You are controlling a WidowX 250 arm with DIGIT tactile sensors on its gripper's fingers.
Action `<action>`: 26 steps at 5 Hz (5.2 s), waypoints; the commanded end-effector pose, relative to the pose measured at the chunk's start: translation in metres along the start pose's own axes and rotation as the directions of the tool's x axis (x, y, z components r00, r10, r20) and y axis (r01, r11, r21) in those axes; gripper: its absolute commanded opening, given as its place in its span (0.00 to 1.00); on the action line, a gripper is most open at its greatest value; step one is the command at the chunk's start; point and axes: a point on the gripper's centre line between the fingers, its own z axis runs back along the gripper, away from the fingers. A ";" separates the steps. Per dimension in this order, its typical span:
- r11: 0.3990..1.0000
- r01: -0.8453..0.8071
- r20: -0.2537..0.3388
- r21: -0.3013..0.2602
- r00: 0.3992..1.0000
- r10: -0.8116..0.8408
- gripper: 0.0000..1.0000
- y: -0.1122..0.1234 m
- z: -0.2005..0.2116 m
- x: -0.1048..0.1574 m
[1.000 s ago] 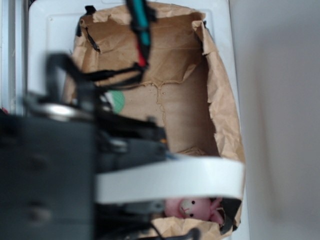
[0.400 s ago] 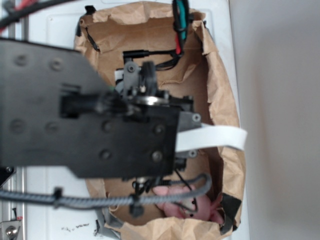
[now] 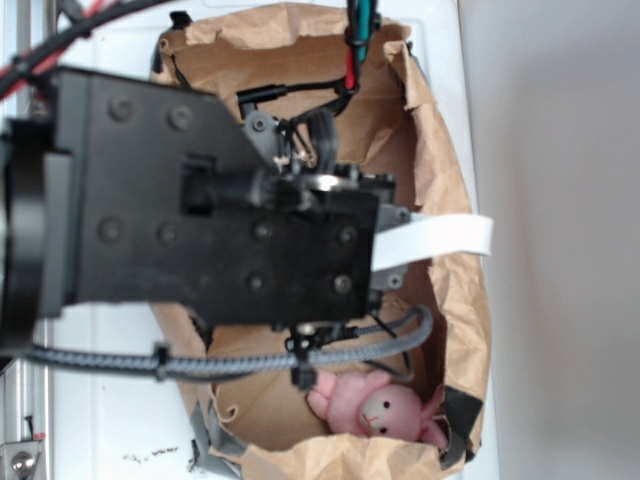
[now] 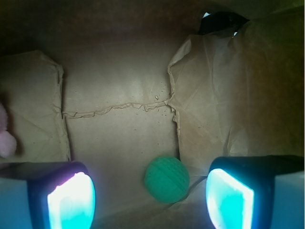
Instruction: Grab the green ball.
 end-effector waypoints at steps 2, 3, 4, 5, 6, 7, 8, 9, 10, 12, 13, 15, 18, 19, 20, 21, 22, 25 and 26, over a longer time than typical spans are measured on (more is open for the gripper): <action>0.999 -0.036 0.032 0.003 0.999 0.036 1.00 0.011 0.010 0.006; 1.000 0.011 0.040 0.026 0.999 -0.012 1.00 0.018 -0.008 0.001; 0.999 0.053 0.033 0.000 0.998 -0.053 1.00 0.032 -0.011 0.011; 0.995 0.103 -0.073 -0.015 0.992 -0.104 1.00 0.055 -0.008 0.028; 0.991 0.131 -0.098 -0.028 0.986 -0.134 1.00 0.061 -0.008 0.030; 0.983 0.174 -0.124 -0.058 0.976 -0.180 1.00 0.064 -0.010 0.025; 0.976 0.202 -0.106 -0.081 0.972 -0.209 1.00 0.064 -0.016 0.012; 0.973 0.219 -0.093 -0.071 0.970 -0.225 1.00 0.061 -0.019 -0.002; 0.974 0.218 -0.086 -0.053 0.971 -0.222 1.00 0.054 -0.021 -0.010; 0.979 0.193 -0.057 -0.064 0.979 -0.197 1.00 0.037 -0.035 -0.016; 0.976 0.201 -0.050 -0.088 0.977 -0.206 1.00 0.034 -0.035 -0.020; 0.963 0.228 -0.081 -0.141 0.967 -0.241 1.00 0.037 -0.030 -0.020; 0.967 0.206 -0.033 -0.150 0.977 -0.213 1.00 0.027 -0.035 -0.018; 0.967 0.206 -0.025 -0.148 0.977 -0.211 1.00 0.023 -0.038 -0.018; 0.966 0.222 -0.013 -0.136 0.974 -0.225 1.00 0.018 -0.047 -0.024; 0.967 0.227 0.001 -0.116 0.974 -0.228 1.00 0.013 -0.055 -0.027; 0.968 0.234 0.014 -0.094 0.972 -0.234 1.00 0.011 -0.064 -0.030; 0.969 0.230 0.037 -0.092 0.973 -0.228 1.00 0.004 -0.071 -0.034; 0.970 0.229 0.044 -0.085 0.973 -0.226 1.00 0.001 -0.074 -0.033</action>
